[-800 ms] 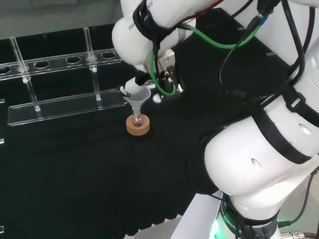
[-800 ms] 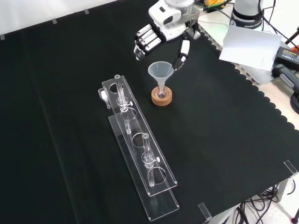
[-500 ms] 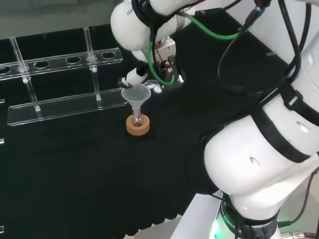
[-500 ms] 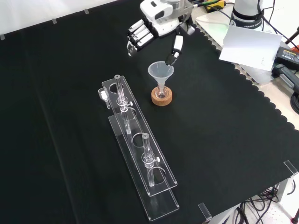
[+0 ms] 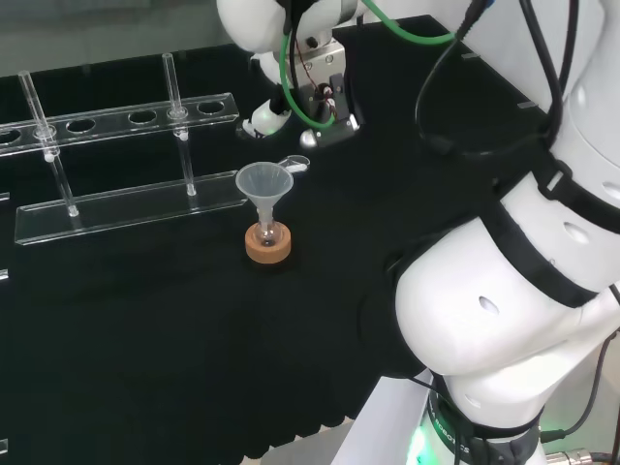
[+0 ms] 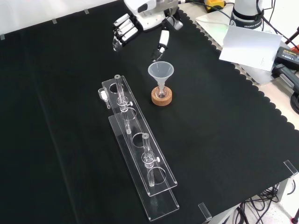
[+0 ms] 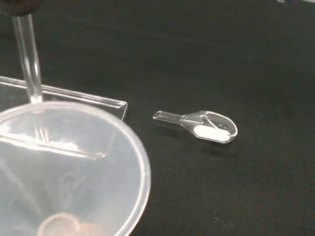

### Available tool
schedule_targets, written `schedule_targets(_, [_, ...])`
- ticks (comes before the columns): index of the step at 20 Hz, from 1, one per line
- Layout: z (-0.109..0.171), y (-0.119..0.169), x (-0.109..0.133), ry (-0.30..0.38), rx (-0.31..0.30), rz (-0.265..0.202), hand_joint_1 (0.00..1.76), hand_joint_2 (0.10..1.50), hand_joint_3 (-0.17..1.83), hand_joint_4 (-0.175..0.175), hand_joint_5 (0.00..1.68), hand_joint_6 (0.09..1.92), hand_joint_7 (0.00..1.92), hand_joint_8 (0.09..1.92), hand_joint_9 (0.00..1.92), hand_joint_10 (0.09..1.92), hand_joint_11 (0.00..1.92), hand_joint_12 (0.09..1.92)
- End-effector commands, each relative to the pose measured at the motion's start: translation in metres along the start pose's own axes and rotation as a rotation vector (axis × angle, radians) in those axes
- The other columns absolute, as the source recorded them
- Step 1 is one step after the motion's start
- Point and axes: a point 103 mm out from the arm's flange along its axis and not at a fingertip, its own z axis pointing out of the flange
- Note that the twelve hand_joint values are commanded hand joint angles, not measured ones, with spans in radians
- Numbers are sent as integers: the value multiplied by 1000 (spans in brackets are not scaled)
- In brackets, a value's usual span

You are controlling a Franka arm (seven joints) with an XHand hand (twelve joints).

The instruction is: Pick up the weighing funnel.

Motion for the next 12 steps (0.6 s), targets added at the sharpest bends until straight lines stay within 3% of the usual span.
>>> schedule_targets(1, [7, 22, -25, 24, 60, 19, 653, 676, 378, -43, 484, 87, 308, 675, 442, 637, 208, 1357])
schedule_targets(9, [27, 47, -44, 34, 117, 21, 678, 674, 385, -43, 512, 87, 352, 673, 490, 621, 241, 1345])
schedule_targets(12, [38, 58, -46, 30, 163, 14, 677, 667, 387, -44, 499, 87, 351, 667, 499, 608, 247, 1337])
